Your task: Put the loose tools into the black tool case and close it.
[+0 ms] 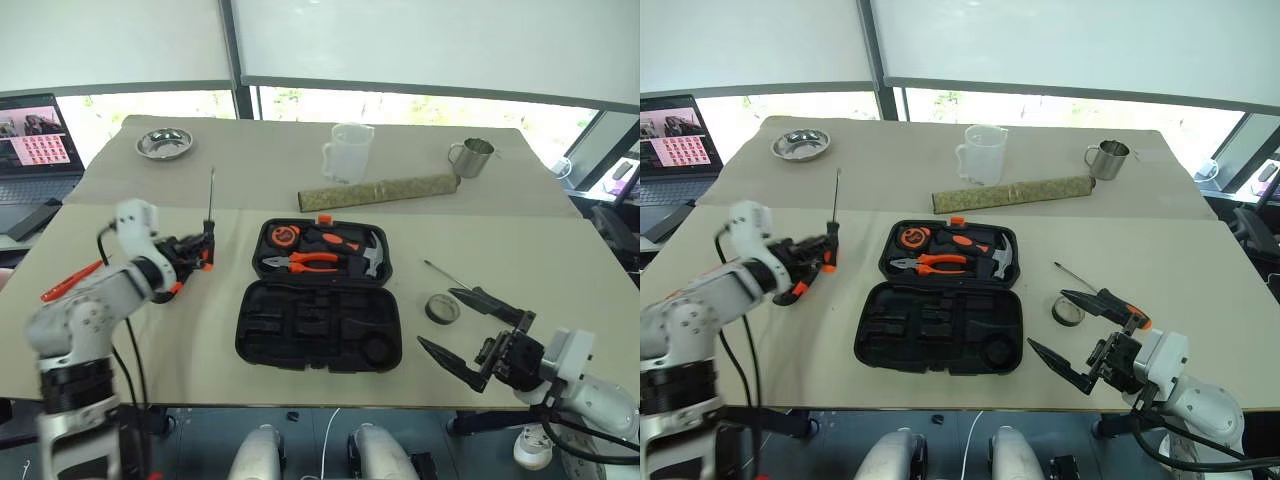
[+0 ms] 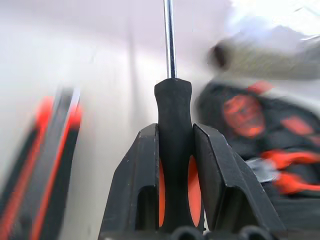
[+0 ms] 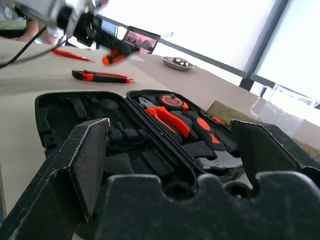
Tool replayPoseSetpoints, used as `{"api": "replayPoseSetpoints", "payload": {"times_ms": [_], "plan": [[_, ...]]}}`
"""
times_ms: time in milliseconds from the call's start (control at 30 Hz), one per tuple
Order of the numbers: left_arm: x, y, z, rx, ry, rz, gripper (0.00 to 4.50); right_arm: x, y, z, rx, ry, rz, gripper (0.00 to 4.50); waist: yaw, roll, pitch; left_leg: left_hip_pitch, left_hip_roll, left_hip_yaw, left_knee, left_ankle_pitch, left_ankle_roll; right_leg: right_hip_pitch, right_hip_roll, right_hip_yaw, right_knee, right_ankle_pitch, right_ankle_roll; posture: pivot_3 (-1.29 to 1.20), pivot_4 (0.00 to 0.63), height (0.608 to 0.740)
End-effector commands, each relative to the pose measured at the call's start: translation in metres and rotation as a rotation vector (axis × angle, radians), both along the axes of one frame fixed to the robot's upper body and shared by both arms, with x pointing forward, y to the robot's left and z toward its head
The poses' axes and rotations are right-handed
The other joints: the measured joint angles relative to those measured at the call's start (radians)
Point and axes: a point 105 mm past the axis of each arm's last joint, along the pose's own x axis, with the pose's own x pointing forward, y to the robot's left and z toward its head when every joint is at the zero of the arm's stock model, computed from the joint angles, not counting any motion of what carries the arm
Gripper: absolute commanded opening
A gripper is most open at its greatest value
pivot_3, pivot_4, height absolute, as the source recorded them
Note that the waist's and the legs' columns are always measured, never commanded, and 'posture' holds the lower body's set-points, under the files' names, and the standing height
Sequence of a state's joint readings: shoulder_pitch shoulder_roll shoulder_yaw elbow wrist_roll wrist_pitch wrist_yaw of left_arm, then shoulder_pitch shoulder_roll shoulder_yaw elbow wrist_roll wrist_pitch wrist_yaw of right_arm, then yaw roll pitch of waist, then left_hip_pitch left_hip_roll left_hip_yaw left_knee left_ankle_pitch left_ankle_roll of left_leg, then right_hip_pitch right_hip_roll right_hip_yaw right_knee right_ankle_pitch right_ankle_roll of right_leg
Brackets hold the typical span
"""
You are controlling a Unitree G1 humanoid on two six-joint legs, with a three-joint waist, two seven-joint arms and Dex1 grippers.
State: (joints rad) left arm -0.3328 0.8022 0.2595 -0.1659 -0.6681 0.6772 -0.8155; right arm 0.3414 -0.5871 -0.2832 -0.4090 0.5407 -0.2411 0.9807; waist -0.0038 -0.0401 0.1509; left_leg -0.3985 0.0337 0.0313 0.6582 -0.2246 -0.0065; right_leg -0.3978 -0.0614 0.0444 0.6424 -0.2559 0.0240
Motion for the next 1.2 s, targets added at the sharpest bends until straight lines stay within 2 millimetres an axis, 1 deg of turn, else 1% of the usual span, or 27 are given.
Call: {"api": "replayPoseSetpoints", "payload": {"times_ms": [33,67,100,133,167,233,267,367,433,467,533,700,900,933,967,1000,1033,1067,1100,1133,1200], "plan": [[-0.027,-0.043,-0.022,0.393,-0.104,-0.497,0.61,-0.007,-0.010,0.013,-0.013,0.009,-0.011,4.50,0.015,0.003,-0.001,0.000,0.000,0.001,0.000,0.000,0.000,0.000,-0.001,0.000,-0.001,-0.001,-0.002,0.00,0.150,0.740],[-0.027,-0.045,-0.027,0.450,-0.110,-0.544,0.61,-0.008,-0.012,0.013,-0.015,0.020,-0.015,4.50,0.021,0.005,-0.001,0.000,0.000,0.002,0.000,0.000,0.000,0.001,-0.002,0.001,-0.003,-0.003,-0.006,0.00,0.150,0.740],[-0.026,-0.052,-0.027,0.472,-0.125,-0.594,0.61,-0.009,-0.014,0.014,-0.012,0.030,-0.024,4.50,0.025,0.005,-0.001,0.000,0.000,0.002,0.000,0.000,0.001,0.001,-0.002,0.001,-0.003,-0.004,-0.006,0.00,0.150,0.740],[-0.019,-0.062,-0.029,0.485,-0.117,-0.607,0.61,-0.013,-0.014,0.013,-0.016,0.053,-0.022,4.50,0.026,0.005,-0.001,-0.001,0.000,0.003,0.000,0.000,0.001,0.000,-0.002,0.001,-0.004,-0.004,-0.006,0.00,0.150,0.740],[-0.012,-0.072,-0.033,0.534,-0.124,-0.624,0.61,-0.018,-0.014,0.009,-0.028,0.080,-0.019,4.50,0.031,0.005,-0.001,-0.002,0.000,0.003,0.000,0.000,0.001,0.000,-0.002,0.001,-0.003,-0.004,-0.006,0.00,0.150,0.740],[-0.002,-0.087,-0.042,0.643,-0.150,-0.662,0.61,-0.025,-0.014,0.004,-0.038,0.120,-0.017,4.50,0.037,0.004,0.000,-0.007,0.001,0.002,0.003,0.000,0.002,-0.004,0.001,0.001,-0.002,-0.001,-0.001,0.00,0.150,0.740],[0.000,-0.094,-0.047,0.668,-0.150,-0.676,0.61,-0.026,-0.015,0.004,-0.034,0.131,-0.025,4.50,0.037,0.003,0.000,-0.009,0.000,0.002,0.003,0.001,0.003,-0.005,0.002,0.001,-0.002,0.001,0.003,0.00,0.150,0.740],[0.007,-0.110,-0.056,0.693,-0.133,-0.688,0.61,-0.030,-0.013,0.002,-0.026,0.154,-0.040,4.50,0.021,0.003,0.000,-0.010,0.000,0.002,0.003,0.000,0.004,-0.006,0.002,0.003,-0.002,0.000,0.004,0.00,0.150,0.740],[0.009,-0.113,-0.062,0.717,-0.121,-0.699,0.61,-0.032,-0.013,-0.002,-0.031,0.188,-0.063,4.50,0.010,0.003,0.000,-0.010,0.000,0.002,0.003,-0.001,0.005,-0.007,0.003,0.003,-0.002,0.000,0.005,0.00,0.150,0.740],[0.008,-0.114,-0.068,0.743,-0.116,-0.724,0.61,-0.033,-0.013,-0.004,-0.034,0.202,-0.068,4.50,0.007,0.003,0.000,-0.010,0.000,0.002,0.003,-0.001,0.006,-0.007,0.003,0.004,-0.001,-0.001,0.005,0.00,0.150,0.740],[0.010,-0.116,-0.073,0.758,-0.107,-0.720,0.61,-0.034,-0.013,-0.005,-0.033,0.214,-0.078,4.50,0.006,0.003,0.000,-0.010,0.000,0.001,0.003,-0.001,0.006,-0.007,0.003,0.003,-0.001,-0.001,0.005,0.00,0.150,0.740],[0.020,-0.117,-0.077,0.794,-0.120,-0.666,0.61,-0.034,-0.009,-0.005,-0.019,0.219,-0.088,4.50,0.010,0.003,0.000,-0.008,0.000,0.001,0.004,-0.001,0.006,-0.005,0.002,0.003,-0.001,-0.003,0.009,0.00,0.150,0.740],[0.020,-0.116,-0.078,0.838,-0.131,-0.687,0.61,-0.035,-0.009,-0.007,-0.016,0.248,-0.092,4.50,0.016,0.003,0.000,-0.008,0.000,0.001,0.004,-0.001,0.006,-0.005,0.002,0.003,0.000,-0.003,0.009,0.00,0.150,0.740],[0.019,-0.117,-0.076,0.836,-0.137,-0.689,1.53,-0.036,-0.010,-0.007,-0.018,0.254,-0.091,4.50,0.016,0.003,0.000,-0.008,0.000,0.001,0.004,-0.001,0.006,-0.005,0.002,0.003,0.000,-0.003,0.009,0.00,0.150,0.740],[0.022,-0.120,-0.071,0.817,-0.173,-0.671,1.74,-0.036,-0.010,-0.007,-0.019,0.258,-0.089,4.50,0.016,0.003,0.000,-0.008,0.000,0.001,0.004,-0.001,0.006,-0.005,0.002,0.003,0.000,-0.003,0.009,0.00,0.150,0.740],[0.023,-0.123,-0.066,0.796,-0.204,-0.658,2.04,-0.035,-0.010,-0.007,-0.020,0.261,-0.088,4.50,0.016,0.004,-0.001,-0.008,0.000,0.001,0.004,-0.001,0.006,-0.005,0.002,0.003,0.001,-0.003,0.009,0.00,0.150,0.740],[0.024,-0.128,-0.058,0.749,-0.249,-0.647,2.43,-0.035,-0.010,-0.006,-0.018,0.262,-0.087,4.50,0.017,0.004,-0.001,-0.007,-0.001,0.001,0.004,-0.001,0.006,-0.004,0.002,0.003,0.001,-0.003,0.009,0.00,0.150,0.740],[0.025,-0.133,-0.050,0.697,-0.281,-0.628,2.82,-0.034,-0.010,-0.006,-0.017,0.262,-0.085,4.50,0.017,0.004,-0.001,-0.007,-0.001,0.001,0.004,-0.001,0.006,-0.004,0.002,0.003,0.001,-0.003,0.009,0.00,0.150,0.740],[0.023,-0.138,-0.043,0.601,-0.271,-0.618,3.14,-0.034,-0.010,-0.005,-0.016,0.263,-0.083,4.50,0.018,0.004,-0.001,-0.008,0.000,0.000,0.005,-0.001,0.006,-0.004,0.002,0.003,0.001,-0.003,0.009,0.00,0.150,0.740],[0.020,-0.142,-0.036,0.519,-0.264,-0.621,3.14,-0.034,-0.009,-0.005,-0.015,0.265,-0.080,4.50,0.017,0.004,-0.001,-0.008,-0.001,0.000,0.005,-0.001,0.006,-0.004,0.002,0.003,0.001,-0.003,0.009,0.00,0.150,0.740],[0.016,-0.143,-0.030,0.412,-0.250,-0.614,3.14,-0.034,-0.007,-0.004,-0.011,0.268,-0.076,4.50,0.015,0.004,-0.001,-0.010,0.000,0.000,0.006,-0.001,0.006,-0.005,0.002,0.003,0.001,-0.003,0.008,0.00,0.150,0.740]]}}
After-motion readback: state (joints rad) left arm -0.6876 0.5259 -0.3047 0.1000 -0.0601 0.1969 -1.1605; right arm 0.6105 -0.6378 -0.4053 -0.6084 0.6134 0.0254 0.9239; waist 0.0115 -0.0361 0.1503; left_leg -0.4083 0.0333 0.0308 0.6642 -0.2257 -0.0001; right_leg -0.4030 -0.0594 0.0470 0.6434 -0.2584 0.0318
